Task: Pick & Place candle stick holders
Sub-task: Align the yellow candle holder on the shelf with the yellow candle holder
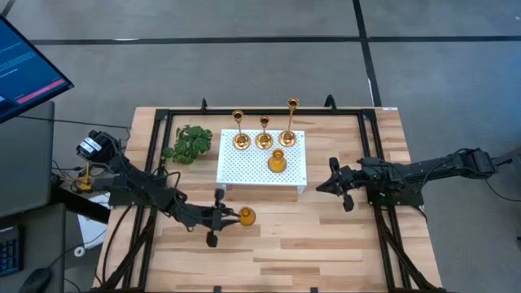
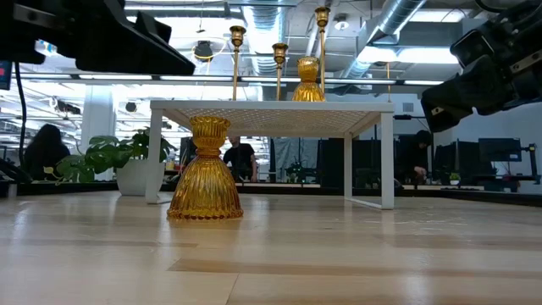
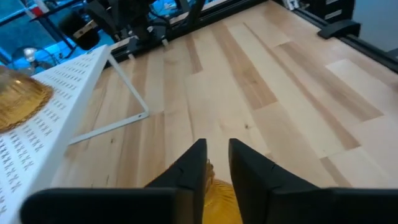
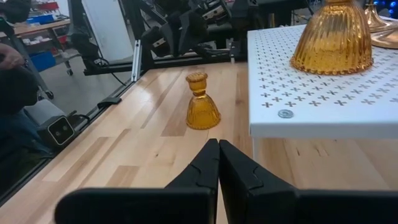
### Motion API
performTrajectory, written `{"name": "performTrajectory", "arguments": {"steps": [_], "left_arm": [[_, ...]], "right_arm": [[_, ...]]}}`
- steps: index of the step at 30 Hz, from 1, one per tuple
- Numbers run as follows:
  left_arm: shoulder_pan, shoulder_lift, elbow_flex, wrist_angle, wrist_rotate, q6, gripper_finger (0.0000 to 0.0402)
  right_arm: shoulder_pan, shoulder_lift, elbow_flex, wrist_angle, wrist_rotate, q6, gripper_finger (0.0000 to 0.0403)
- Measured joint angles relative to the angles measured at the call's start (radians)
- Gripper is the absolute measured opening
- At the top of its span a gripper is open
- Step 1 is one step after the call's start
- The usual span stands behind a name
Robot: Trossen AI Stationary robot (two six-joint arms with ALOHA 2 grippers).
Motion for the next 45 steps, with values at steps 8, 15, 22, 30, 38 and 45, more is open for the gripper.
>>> {"name": "performTrajectory", "arguments": {"steps": [8,15,22,30,38,45], "left_arm": [[0.024,0.000,0.000,0.034,0.077,0.000,0.0107],[0.056,0.001,0.000,0.055,0.117,0.000,0.0125],[0.138,0.066,0.037,0.066,0.350,-0.071,0.0123],[0.146,0.158,0.063,0.050,0.321,-0.085,0.0122],[0.146,0.133,0.063,0.042,0.235,-0.090,0.0118],[0.146,0.101,0.063,-0.072,0.192,-0.181,0.0118]], "right_arm": [[0.000,0.000,0.000,-0.022,0.003,0.000,0.0000],[0.000,0.000,0.000,-0.022,0.005,0.000,0.0000],[0.000,0.000,0.000,-0.024,0.056,0.000,0.0000],[0.000,0.000,0.000,-0.030,0.056,0.000,0.0000],[0.000,0.000,0.000,-0.035,0.056,0.000,0.0000],[0.000,0.000,0.000,-0.056,0.056,0.000,0.0000]]}}
